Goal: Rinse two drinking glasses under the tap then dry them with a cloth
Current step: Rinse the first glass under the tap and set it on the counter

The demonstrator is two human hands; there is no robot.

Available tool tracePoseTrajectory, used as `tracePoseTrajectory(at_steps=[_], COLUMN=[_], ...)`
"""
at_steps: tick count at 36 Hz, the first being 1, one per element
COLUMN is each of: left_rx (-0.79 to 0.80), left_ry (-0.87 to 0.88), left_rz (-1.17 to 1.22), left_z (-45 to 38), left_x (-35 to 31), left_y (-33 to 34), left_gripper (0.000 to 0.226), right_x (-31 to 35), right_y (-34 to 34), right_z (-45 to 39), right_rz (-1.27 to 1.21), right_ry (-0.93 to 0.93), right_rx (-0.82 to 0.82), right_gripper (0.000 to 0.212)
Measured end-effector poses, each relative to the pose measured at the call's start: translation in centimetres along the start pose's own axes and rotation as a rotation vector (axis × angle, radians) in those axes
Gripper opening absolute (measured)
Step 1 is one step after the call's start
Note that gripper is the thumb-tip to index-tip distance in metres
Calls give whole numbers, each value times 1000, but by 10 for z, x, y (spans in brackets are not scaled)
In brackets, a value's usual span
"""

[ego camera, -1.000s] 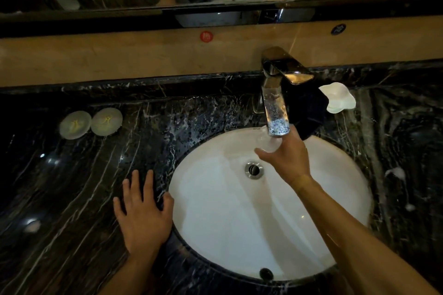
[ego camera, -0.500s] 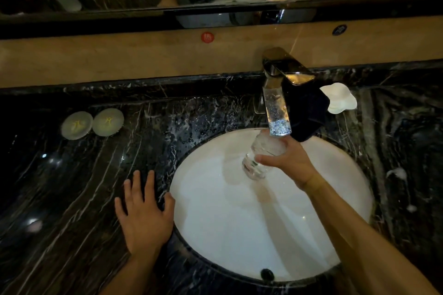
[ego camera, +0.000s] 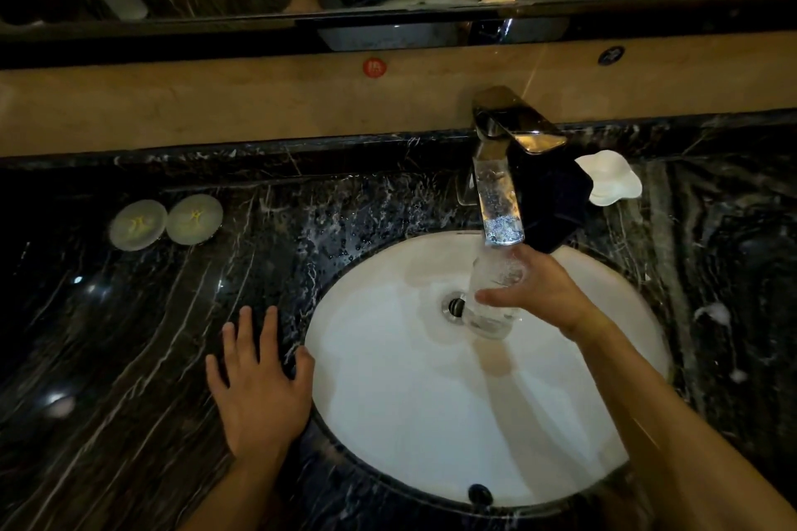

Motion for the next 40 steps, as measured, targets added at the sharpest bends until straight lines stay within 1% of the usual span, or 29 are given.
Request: tracePoseTrajectory(at_steps=[1, 3, 5, 7, 9, 12, 14, 16, 18, 22, 26, 28, 29, 31, 32, 36, 38, 40], left_rx=[1, 1, 1, -5, -7, -4, -5, -3, -5, -3, -11, -11, -11, -10, -8, -12, -14, -14], left_ry=[0, -4, -5, -2, -2, -2, 0, -3, -5, -6, 3, 7, 7, 2, 0, 8, 7, 6], left_rz=[0, -3, -2, -1, 4, 1, 0, 1, 5, -1, -3, -5, -6, -3, -1, 4, 4, 0], left_z=[0, 0, 0, 0, 0, 0, 0, 0, 0, 0, 0, 1, 0, 0, 0, 0, 0, 1], left_x=[0, 0, 0, 0, 0, 0, 0, 1, 1, 2, 2, 1, 0, 0, 0, -1, 0, 0], left_y=[0, 0, 0, 0, 0, 0, 0, 0, 1, 1, 1, 1, 0, 0, 0, 0, -1, 0], left_gripper=[71, 71, 71, 71, 72, 72, 71, 71, 71, 71, 71, 71, 71, 71, 71, 71, 71, 71], right_x=[0, 1, 6, 14, 21, 29, 33, 32, 27, 10, 13, 12, 11, 7, 5, 4, 2, 3], right_y=[4, 11, 18, 23, 24, 21, 16, 10, 3, -5, -2, 4, 7, 10, 12, 20, 26, 29], right_z=[0, 0, -2, -2, -2, 2, 5, 8, 7, 4, 8, 6, 4, 0, -1, -3, -5, -7], right_rz=[-52, -137, -183, -203, -151, 4, 131, 237, 246, 140, 203, 193, 183, 120, 50, -401, -621, -774], right_ry=[-10, -35, -63, -93, -118, -156, -166, -170, -146, -47, -98, -100, -97, -82, -74, 17, 69, 112], right_rx=[36, 45, 0, -96, -245, -446, -525, -554, -523, -355, -173, -79, -59, -72, -98, -191, -200, -200], right_gripper=[74, 77, 73, 71, 74, 78, 79, 78, 78, 79, 77, 78, 78, 76, 73, 55, 44, 40])
Point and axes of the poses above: each hand's wrist, its own z-axis away from the middle knuckle, its own y-axis out of the palm, x = y × z, the point moved 5 cm from there along -z, towards the middle knuckle, and after that the axes turned 6 degrees about z, right-handed, at the moved point
